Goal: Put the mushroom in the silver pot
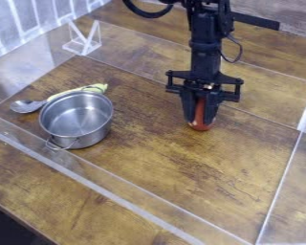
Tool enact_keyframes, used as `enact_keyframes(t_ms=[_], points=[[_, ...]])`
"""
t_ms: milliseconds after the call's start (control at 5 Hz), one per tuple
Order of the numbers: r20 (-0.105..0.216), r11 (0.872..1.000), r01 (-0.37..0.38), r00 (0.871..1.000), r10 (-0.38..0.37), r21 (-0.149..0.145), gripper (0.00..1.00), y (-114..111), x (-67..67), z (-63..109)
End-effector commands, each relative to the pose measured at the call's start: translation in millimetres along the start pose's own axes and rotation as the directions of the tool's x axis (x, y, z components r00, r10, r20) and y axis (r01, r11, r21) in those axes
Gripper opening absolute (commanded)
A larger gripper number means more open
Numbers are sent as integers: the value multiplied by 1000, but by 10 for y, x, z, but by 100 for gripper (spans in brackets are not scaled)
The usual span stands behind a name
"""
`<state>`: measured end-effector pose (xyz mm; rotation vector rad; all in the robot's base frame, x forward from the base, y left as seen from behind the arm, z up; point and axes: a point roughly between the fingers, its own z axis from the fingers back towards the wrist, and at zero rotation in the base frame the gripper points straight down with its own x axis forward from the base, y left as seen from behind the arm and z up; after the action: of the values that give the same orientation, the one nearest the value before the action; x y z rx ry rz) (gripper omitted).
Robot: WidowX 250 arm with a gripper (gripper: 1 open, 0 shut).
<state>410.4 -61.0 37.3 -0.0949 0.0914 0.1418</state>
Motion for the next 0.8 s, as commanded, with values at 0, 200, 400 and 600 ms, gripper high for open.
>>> enact_keyframes(t_ms=[0, 200, 400, 600], points=[[34, 1000, 20, 999, -19, -6, 0, 10, 72, 73], [71, 999, 37, 997, -36, -8, 0, 100, 66, 312], [109, 999, 52, 993, -51, -8, 0, 191, 52, 553], [158, 999, 37, 987, -35, -9, 0, 264, -98, 904]])
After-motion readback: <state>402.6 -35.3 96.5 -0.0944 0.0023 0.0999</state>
